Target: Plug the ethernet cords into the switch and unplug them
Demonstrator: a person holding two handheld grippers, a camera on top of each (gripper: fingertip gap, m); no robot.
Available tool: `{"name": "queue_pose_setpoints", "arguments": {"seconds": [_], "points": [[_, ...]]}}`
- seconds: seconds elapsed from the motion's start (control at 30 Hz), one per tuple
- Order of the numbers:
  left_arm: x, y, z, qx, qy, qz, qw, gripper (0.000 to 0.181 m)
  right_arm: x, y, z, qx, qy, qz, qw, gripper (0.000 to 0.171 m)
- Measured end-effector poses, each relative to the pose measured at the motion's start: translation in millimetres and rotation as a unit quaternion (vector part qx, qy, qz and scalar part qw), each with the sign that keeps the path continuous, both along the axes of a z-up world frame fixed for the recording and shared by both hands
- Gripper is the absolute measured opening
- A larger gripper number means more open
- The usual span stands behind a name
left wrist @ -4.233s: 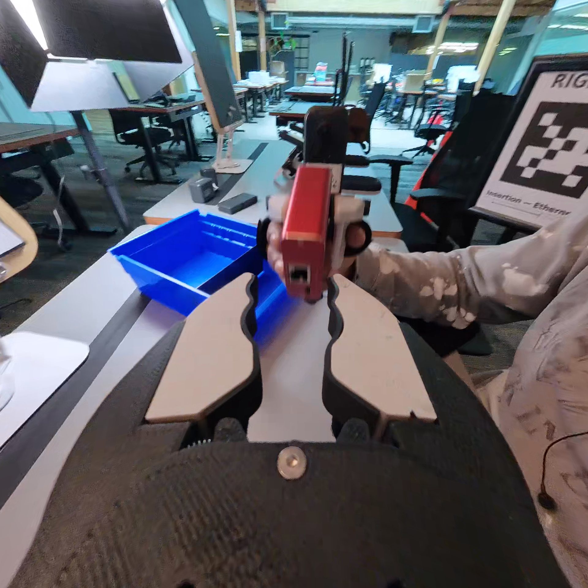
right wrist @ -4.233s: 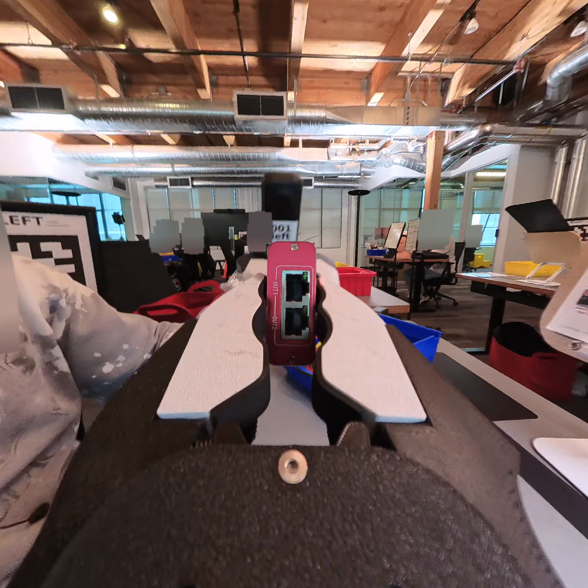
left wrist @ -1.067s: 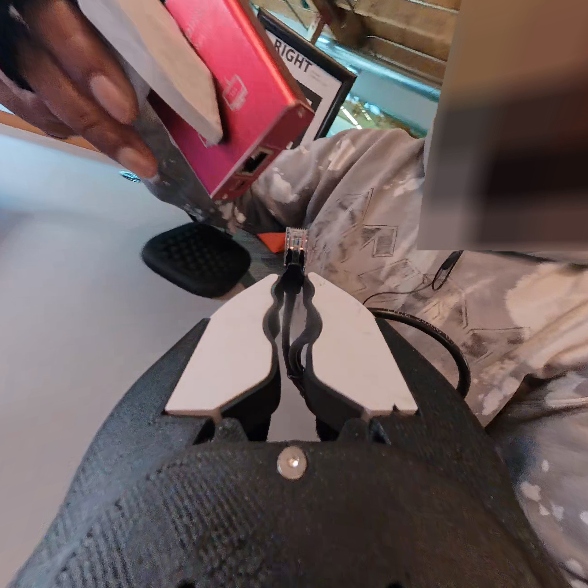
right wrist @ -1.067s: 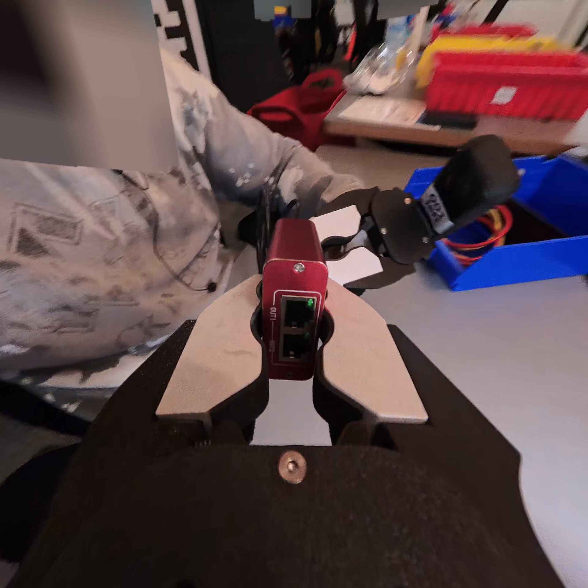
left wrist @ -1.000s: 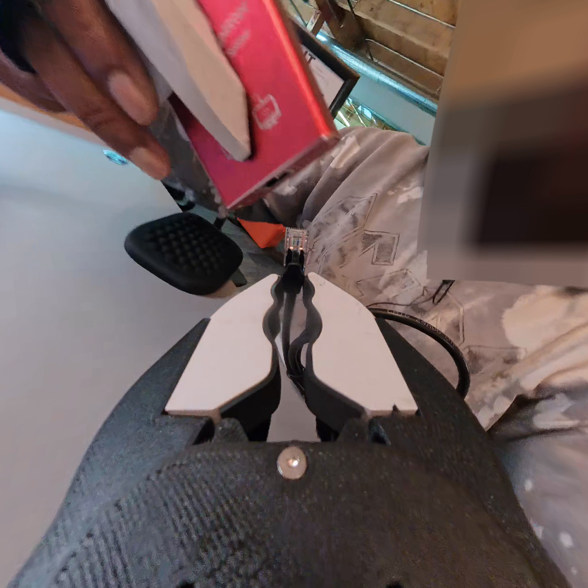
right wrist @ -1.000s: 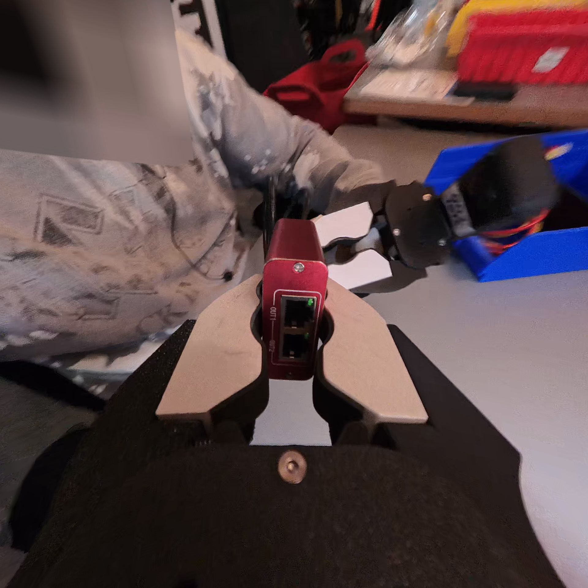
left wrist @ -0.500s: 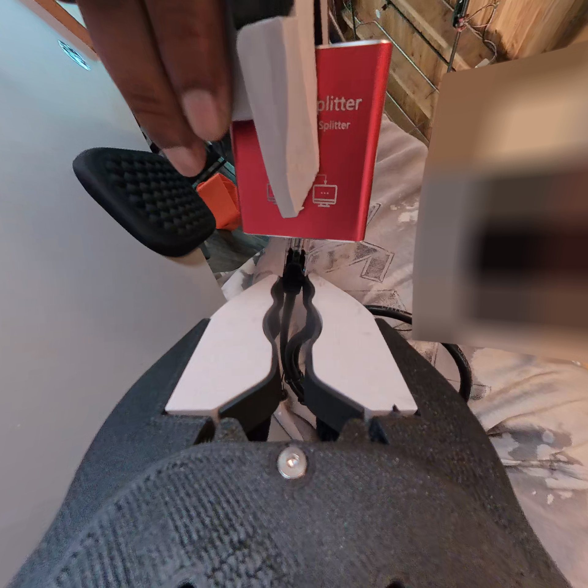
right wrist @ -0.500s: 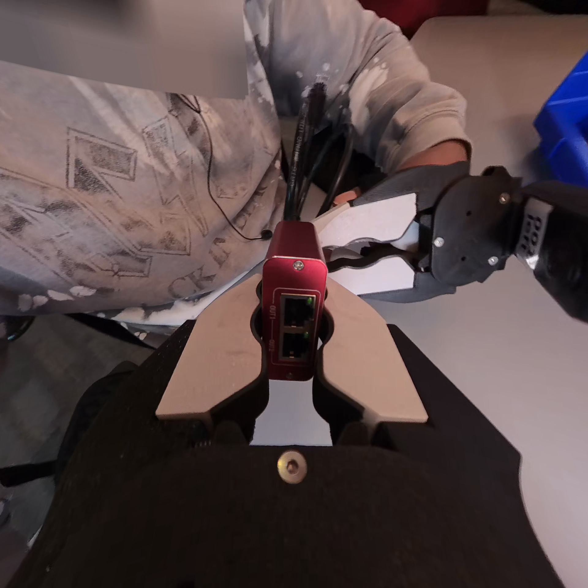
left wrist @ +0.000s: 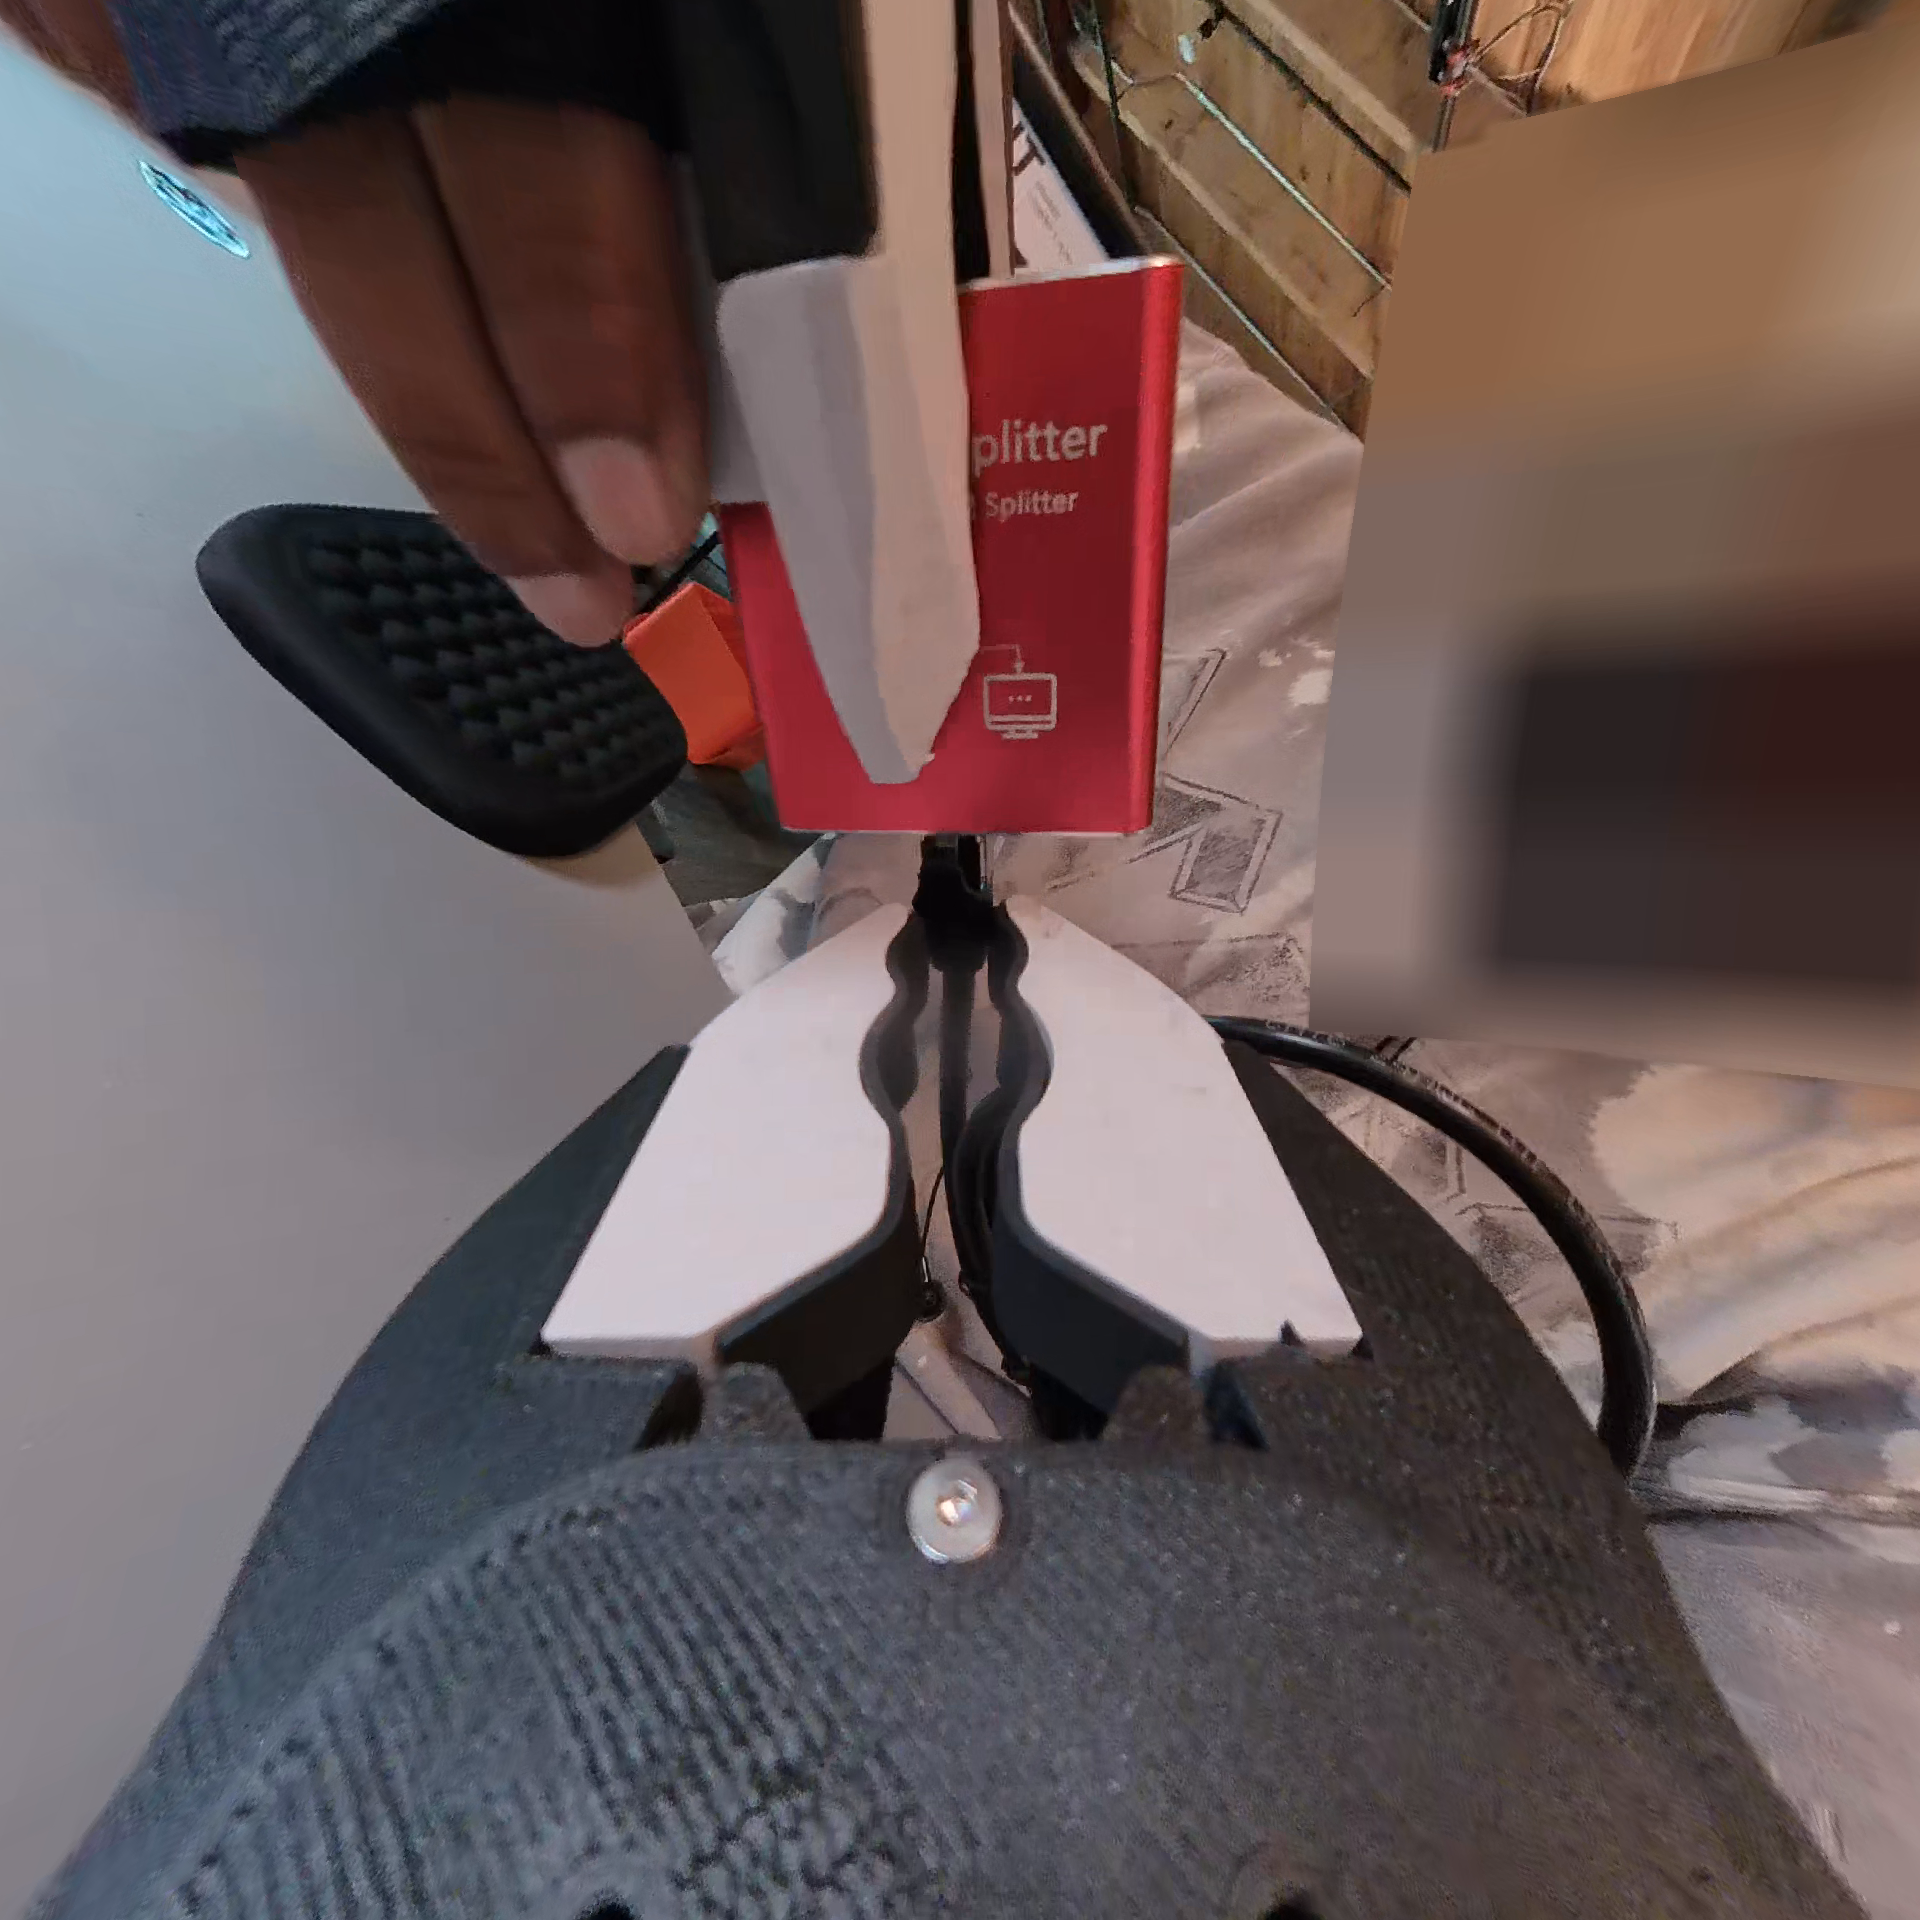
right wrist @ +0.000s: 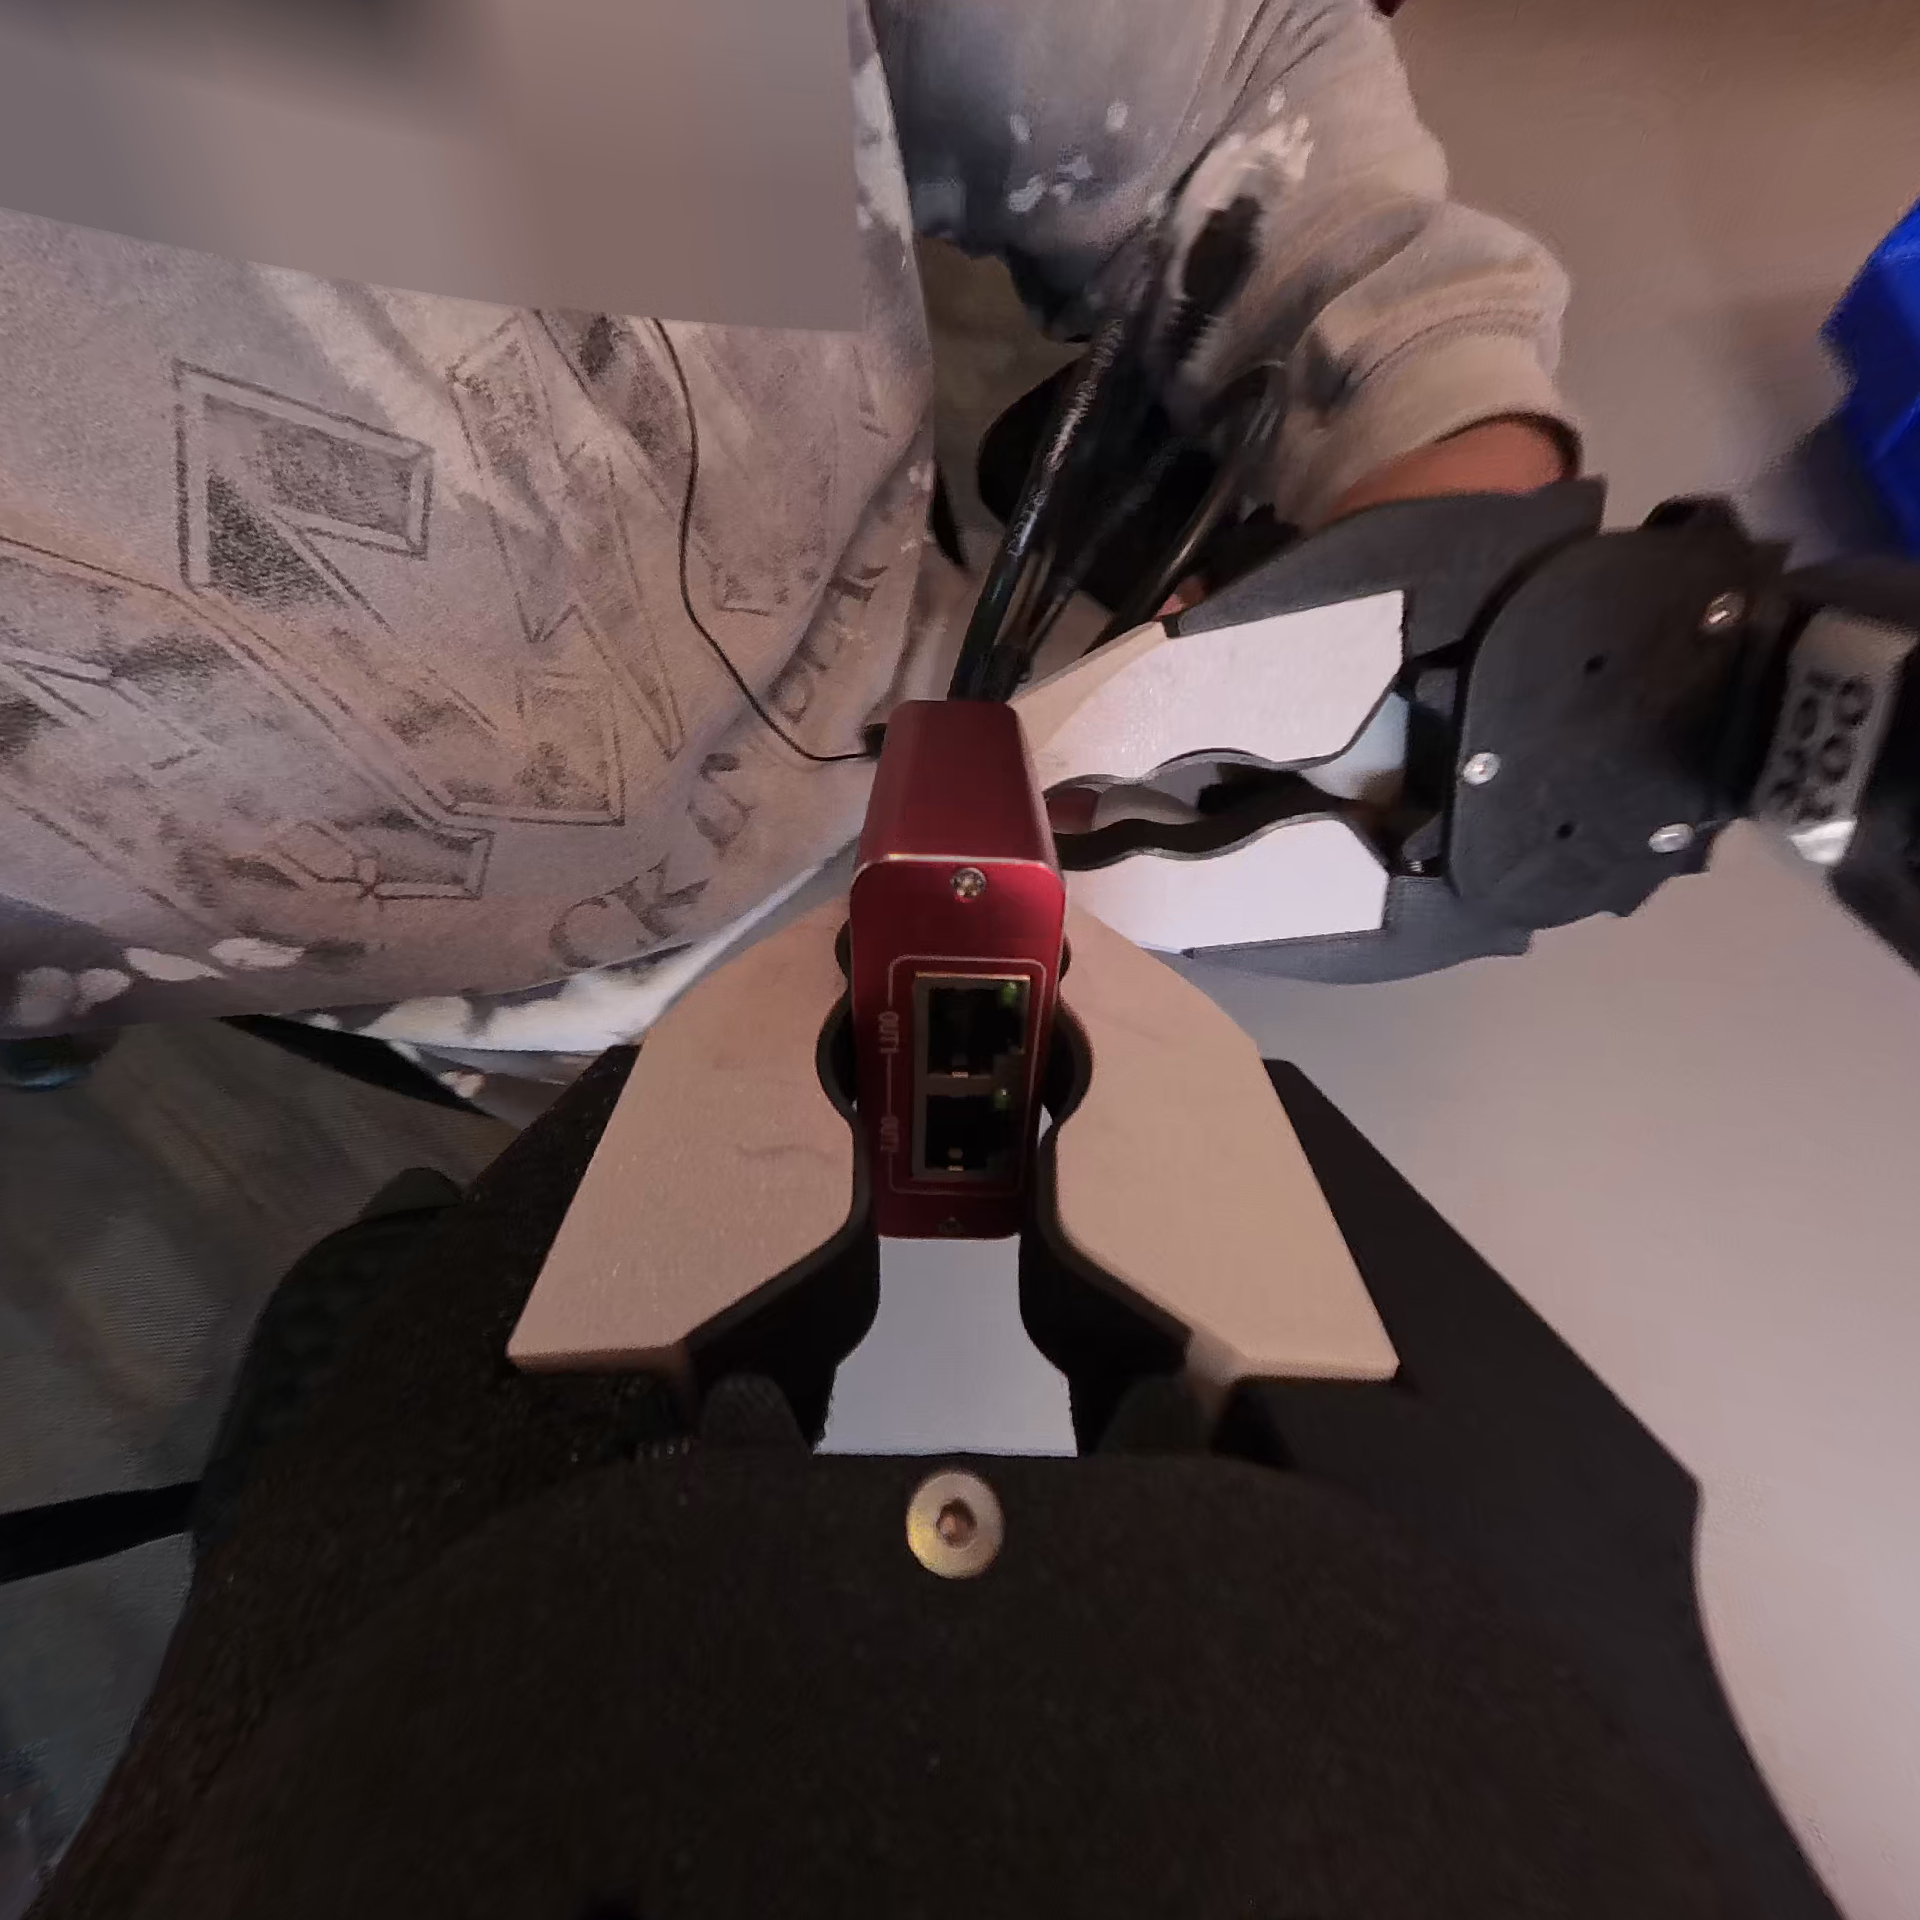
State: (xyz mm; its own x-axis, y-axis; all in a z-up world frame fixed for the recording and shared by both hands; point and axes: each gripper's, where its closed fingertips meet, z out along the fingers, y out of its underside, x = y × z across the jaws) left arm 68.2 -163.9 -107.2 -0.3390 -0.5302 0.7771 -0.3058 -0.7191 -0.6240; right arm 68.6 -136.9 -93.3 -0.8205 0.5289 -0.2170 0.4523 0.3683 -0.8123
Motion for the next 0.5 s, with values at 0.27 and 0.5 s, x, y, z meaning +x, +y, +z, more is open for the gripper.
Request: {"name": "queue_pose_setpoints", "arguments": {"seconds": [0.27, 0.5], "points": [[9.8, -8.0, -6.0, 0.036, 0.024, -0.009, 0.999, 0.010, 3.7, -12.9, -0.3, -0.015, -0.035, 0.032, 0.999, 0.028], [3.9, 4.1, -15.3, 0.105, 0.053, 0.032, 0.993, 0.012, -5.5, -6.2, 0.4, -0.015, -0.009, -0.012, 1.000, 0.028]]}}
